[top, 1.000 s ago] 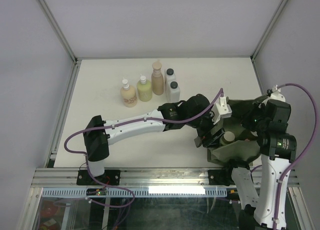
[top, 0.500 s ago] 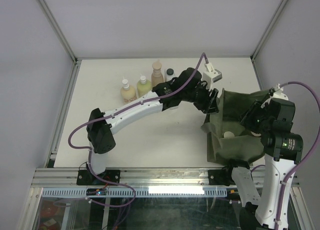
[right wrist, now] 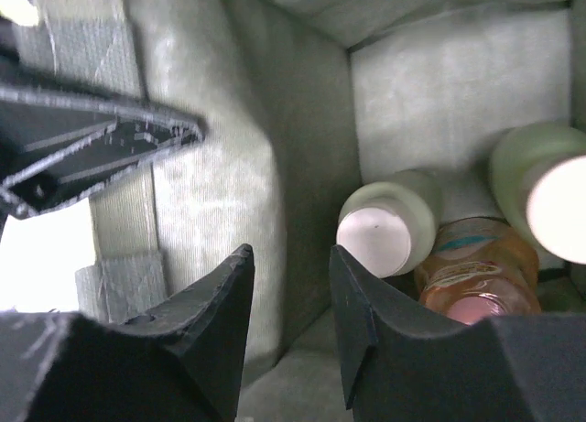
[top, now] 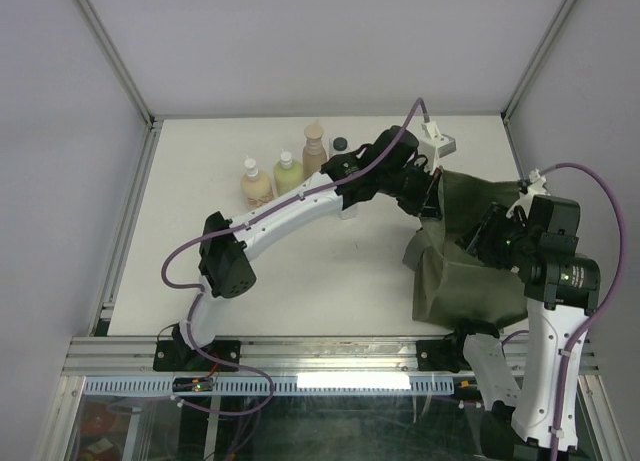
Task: Take the personal care products out of the canvas bag
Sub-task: Adjust the canvas bag at the center of the board.
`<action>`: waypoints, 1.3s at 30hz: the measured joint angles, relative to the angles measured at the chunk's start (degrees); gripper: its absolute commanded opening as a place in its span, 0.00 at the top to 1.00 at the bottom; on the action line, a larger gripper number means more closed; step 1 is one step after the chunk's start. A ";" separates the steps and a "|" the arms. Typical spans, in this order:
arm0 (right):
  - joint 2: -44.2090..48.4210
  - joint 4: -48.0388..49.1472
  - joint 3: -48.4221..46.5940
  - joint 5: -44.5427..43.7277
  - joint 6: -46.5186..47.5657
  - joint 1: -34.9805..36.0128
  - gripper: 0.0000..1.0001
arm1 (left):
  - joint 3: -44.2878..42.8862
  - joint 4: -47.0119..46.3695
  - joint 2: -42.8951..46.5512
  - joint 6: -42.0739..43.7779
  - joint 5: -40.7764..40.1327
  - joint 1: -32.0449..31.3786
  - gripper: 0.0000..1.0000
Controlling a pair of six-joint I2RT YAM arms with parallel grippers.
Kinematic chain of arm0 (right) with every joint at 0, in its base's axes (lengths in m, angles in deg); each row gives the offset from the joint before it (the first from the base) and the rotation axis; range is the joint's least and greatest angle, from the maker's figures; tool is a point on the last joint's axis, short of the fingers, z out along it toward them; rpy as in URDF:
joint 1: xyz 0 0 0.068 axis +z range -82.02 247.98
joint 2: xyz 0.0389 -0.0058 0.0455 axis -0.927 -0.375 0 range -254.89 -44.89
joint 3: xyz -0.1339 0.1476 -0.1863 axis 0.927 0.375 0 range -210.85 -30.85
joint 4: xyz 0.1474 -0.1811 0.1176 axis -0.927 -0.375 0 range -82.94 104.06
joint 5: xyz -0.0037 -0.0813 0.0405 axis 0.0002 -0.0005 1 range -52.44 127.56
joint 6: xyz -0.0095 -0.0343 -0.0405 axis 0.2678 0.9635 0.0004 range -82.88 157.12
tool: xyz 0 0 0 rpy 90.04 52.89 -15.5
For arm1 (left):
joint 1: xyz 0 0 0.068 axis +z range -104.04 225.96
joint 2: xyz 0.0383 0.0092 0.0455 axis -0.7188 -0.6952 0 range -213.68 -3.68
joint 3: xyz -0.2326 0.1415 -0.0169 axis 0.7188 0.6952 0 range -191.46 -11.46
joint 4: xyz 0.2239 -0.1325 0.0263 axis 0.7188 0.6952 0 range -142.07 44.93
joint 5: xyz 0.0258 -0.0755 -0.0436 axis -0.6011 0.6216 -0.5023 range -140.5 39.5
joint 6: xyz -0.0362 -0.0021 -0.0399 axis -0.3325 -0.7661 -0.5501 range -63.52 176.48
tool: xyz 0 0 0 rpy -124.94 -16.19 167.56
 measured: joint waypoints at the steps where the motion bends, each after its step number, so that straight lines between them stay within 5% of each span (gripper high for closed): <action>1: -0.33 -0.04 0.00 1.14 0.20 0.00 0.57 | -1.09 0.68 -0.37 -0.17 0.02 0.50 1.00; 12: -2.14 -0.20 -0.11 7.80 1.18 0.00 0.54 | -4.26 1.27 -2.27 -0.94 1.05 6.84 1.00; 17: -2.05 -0.81 -0.11 10.58 1.29 0.00 0.54 | -4.46 0.46 -2.27 -0.68 1.29 8.98 0.55; 23: 0.04 -3.52 0.11 13.68 1.62 0.00 0.55 | -4.50 -2.99 -0.72 -0.37 0.72 10.75 0.37; 30: 6.93 -6.14 7.52 12.35 -2.38 0.00 0.62 | 1.99 -2.51 9.68 1.57 -2.38 8.50 0.39; 39: 9.84 -7.13 16.15 11.74 -7.65 0.00 0.60 | 9.79 -3.17 19.34 5.49 -8.66 -6.75 0.33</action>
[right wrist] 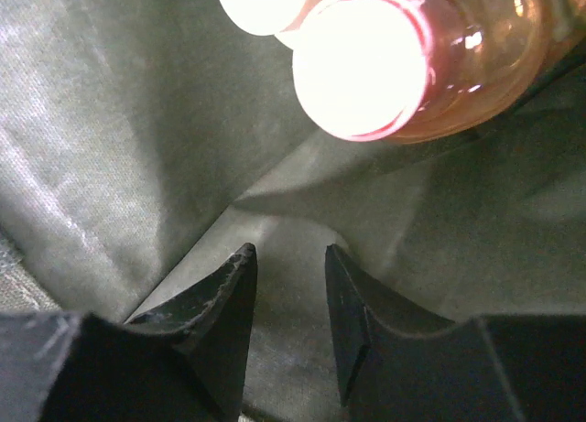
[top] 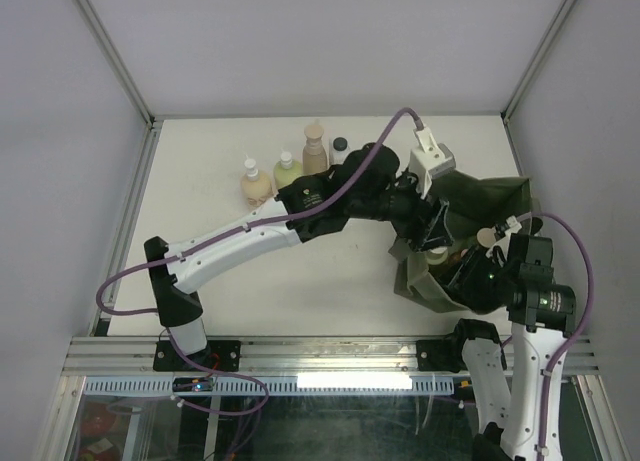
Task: Take the personal care products out of the canvas bag
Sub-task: Adjust the canvas bag at the center of the board.
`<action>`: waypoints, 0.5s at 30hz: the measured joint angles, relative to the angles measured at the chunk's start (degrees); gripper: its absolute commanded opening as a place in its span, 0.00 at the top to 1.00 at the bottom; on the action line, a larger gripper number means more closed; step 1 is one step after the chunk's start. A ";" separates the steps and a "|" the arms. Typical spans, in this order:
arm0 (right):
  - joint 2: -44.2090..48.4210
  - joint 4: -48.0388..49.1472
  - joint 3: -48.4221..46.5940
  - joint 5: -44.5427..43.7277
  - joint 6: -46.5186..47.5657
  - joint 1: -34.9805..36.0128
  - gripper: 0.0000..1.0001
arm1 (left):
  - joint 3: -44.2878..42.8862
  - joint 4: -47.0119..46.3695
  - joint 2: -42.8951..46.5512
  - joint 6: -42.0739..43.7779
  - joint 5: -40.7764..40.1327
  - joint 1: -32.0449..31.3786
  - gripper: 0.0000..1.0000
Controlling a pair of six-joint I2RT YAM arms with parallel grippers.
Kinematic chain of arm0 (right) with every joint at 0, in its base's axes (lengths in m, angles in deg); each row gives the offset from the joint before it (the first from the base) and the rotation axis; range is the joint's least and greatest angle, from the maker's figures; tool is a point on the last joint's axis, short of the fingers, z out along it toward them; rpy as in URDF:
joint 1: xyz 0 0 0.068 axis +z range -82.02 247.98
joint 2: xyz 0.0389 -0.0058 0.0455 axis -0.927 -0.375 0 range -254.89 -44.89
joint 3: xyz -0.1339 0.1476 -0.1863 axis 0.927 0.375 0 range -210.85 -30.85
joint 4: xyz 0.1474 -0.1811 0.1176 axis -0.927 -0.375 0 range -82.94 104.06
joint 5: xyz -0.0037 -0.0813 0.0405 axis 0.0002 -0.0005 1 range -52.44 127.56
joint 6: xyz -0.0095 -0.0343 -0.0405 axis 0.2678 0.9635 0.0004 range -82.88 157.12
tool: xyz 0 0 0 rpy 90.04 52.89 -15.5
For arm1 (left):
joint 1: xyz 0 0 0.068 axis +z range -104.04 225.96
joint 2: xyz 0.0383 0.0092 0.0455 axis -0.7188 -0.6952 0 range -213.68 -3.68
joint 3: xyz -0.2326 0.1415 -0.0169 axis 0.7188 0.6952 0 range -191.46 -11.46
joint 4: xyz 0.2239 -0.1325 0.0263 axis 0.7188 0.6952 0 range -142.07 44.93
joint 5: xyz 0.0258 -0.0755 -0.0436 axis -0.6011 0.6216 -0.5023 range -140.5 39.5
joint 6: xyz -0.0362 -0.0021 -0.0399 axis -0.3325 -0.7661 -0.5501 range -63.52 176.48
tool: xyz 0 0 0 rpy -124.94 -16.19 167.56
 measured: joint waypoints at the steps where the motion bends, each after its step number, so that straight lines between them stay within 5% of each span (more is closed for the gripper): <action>1: 0.44 0.24 0.28 -0.31 -0.96 0.00 0.60 | 0.96 -0.07 0.00 0.22 -0.28 -1.05 0.33; 6: 3.15 2.82 0.81 -3.67 -7.04 0.00 0.58 | 8.94 -0.37 0.02 1.29 -1.95 -2.43 0.32; 11: 3.45 2.99 2.27 -4.28 -11.72 0.00 0.62 | 14.62 -0.72 0.02 3.41 -3.76 -2.47 0.21; 15: 3.45 3.02 4.83 -3.02 -13.18 0.00 0.62 | 15.39 -0.79 0.02 4.35 -4.31 -2.49 0.26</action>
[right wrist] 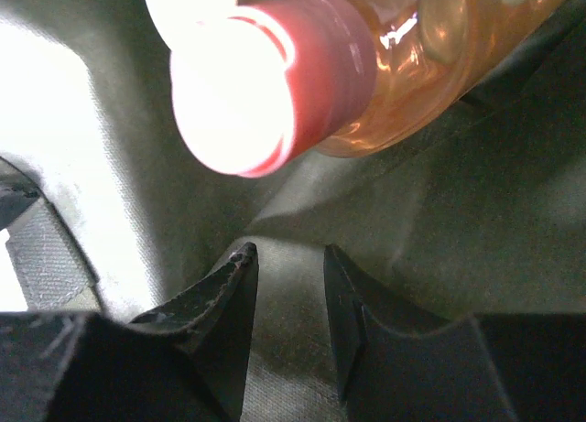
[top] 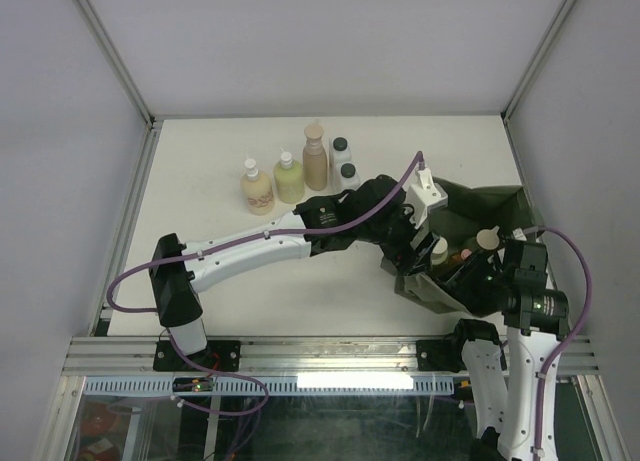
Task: Take the personal care products out of the canvas bag
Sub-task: Adjust the canvas bag at the center of the board.
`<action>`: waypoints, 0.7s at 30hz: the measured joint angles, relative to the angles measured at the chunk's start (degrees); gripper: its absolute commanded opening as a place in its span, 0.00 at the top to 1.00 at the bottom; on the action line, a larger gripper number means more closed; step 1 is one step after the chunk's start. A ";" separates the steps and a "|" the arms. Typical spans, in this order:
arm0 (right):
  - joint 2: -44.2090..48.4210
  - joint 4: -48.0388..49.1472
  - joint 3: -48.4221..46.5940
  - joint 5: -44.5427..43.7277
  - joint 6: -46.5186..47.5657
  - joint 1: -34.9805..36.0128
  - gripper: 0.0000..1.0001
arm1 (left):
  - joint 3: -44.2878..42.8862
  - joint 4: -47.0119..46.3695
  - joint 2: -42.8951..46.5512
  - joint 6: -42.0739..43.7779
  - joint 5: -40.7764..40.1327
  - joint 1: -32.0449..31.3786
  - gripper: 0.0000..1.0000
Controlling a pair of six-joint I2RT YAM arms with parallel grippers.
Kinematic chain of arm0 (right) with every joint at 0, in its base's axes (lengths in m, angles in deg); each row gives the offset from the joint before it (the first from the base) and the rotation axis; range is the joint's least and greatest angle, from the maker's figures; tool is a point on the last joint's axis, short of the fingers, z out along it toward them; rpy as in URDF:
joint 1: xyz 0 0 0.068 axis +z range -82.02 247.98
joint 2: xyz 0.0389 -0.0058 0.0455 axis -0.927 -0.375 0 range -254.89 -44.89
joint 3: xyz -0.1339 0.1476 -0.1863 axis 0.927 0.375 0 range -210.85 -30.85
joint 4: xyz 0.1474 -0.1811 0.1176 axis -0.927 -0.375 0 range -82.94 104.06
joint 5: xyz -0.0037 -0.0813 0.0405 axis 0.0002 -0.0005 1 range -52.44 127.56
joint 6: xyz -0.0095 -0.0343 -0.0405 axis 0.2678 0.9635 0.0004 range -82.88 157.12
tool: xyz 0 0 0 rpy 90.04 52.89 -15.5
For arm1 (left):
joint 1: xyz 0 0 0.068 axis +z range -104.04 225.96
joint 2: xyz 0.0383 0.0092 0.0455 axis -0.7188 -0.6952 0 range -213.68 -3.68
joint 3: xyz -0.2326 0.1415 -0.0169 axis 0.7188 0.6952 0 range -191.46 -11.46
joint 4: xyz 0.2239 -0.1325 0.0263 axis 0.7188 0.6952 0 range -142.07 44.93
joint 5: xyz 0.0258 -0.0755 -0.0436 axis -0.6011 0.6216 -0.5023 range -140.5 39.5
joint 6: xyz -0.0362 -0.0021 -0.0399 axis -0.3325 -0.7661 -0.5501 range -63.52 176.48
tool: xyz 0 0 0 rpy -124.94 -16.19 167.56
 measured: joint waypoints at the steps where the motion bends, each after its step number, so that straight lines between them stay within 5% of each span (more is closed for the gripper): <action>1: -0.13 -0.07 0.57 0.48 -0.02 0.00 0.61 | 0.17 -0.07 0.00 -0.02 0.02 0.00 0.29; 12: -8.52 1.57 -15.87 -12.24 2.71 0.04 0.52 | 3.91 -4.50 -0.09 2.36 0.13 -0.59 0.49; 14: -9.38 1.40 -17.00 -15.45 3.13 0.04 0.51 | 4.04 -4.33 -0.13 3.06 0.04 -1.31 0.47; 21: -10.16 -0.92 -18.91 -16.31 7.06 0.04 0.25 | 0.00 -0.20 -3.06 5.11 -0.61 -3.02 0.39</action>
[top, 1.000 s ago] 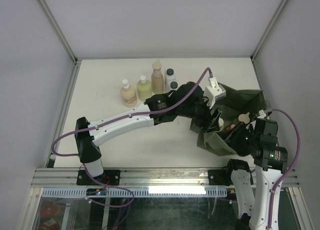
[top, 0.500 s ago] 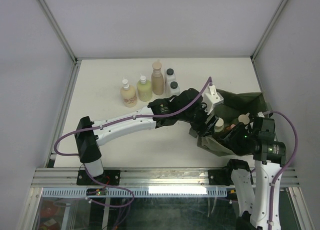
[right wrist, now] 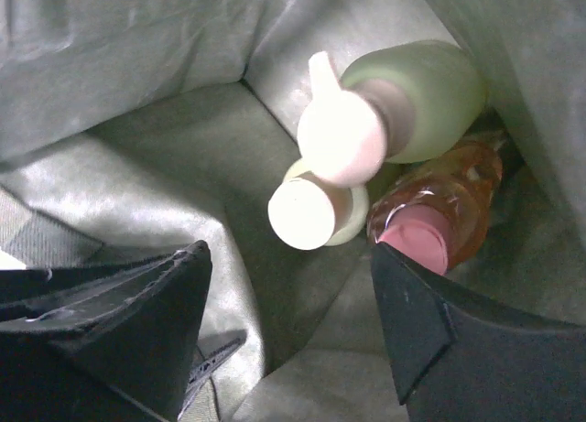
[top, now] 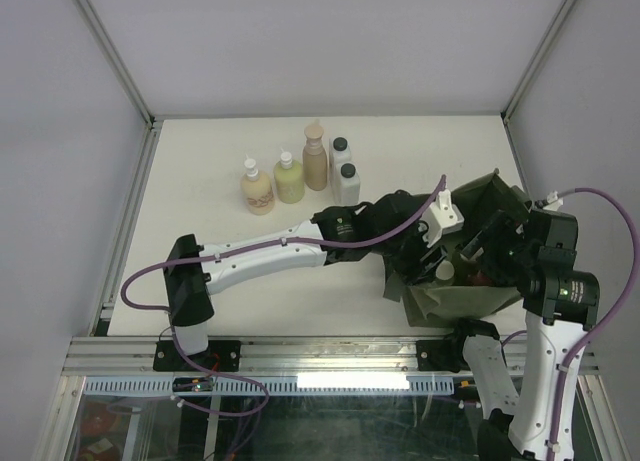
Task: Take the personal care products out of the canvas bag
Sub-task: Adjust the canvas bag at the center of the board.
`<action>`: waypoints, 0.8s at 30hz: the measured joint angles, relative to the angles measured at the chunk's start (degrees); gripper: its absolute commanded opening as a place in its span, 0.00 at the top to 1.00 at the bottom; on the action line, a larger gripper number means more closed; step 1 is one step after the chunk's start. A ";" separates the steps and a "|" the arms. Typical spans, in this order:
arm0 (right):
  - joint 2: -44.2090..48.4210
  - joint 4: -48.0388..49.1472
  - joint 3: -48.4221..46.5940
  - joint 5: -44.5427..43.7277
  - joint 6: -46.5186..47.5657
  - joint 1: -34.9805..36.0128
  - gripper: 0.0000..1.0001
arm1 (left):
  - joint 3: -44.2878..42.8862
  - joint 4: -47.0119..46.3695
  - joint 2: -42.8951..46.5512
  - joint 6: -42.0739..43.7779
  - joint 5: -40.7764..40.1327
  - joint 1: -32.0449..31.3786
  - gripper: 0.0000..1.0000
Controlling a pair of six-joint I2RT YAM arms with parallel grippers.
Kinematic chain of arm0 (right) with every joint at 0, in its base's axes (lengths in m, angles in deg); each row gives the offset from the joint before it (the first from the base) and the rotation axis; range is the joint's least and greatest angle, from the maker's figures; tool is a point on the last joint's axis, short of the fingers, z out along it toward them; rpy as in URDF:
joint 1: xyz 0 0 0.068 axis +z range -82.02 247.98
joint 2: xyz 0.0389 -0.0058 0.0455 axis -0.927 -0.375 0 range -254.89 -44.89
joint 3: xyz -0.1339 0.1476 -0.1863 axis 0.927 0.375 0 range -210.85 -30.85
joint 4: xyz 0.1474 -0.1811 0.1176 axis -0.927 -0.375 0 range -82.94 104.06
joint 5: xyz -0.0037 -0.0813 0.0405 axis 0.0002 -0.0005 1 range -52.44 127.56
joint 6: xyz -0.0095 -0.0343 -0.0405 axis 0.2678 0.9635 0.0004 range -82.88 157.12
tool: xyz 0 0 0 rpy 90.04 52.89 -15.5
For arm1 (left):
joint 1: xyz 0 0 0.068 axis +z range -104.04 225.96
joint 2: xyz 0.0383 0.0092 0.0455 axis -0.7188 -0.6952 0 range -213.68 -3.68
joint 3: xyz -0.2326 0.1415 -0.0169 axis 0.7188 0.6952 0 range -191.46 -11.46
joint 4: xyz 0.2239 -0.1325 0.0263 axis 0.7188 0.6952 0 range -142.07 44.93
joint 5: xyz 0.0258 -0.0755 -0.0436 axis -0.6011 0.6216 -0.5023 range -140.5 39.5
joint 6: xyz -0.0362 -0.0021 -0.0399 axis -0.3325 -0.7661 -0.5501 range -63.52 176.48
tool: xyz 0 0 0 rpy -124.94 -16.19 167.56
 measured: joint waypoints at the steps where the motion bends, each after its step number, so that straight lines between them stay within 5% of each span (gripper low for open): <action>1: 0.00 0.13 -0.35 0.81 0.61 0.00 0.24 | -1.51 0.83 -0.70 0.28 -0.28 0.02 0.36; 13: -6.95 2.97 -7.48 5.33 7.15 0.00 0.23 | -21.55 9.42 -4.70 1.36 -4.83 0.17 0.01; 19: -3.23 0.74 -9.03 7.23 9.70 0.00 0.23 | -21.24 11.39 -0.68 -3.80 -9.09 1.57 0.01; 24: -2.51 0.52 -13.09 9.86 9.88 0.00 0.23 | -12.22 12.28 7.32 -12.57 -11.65 5.31 0.02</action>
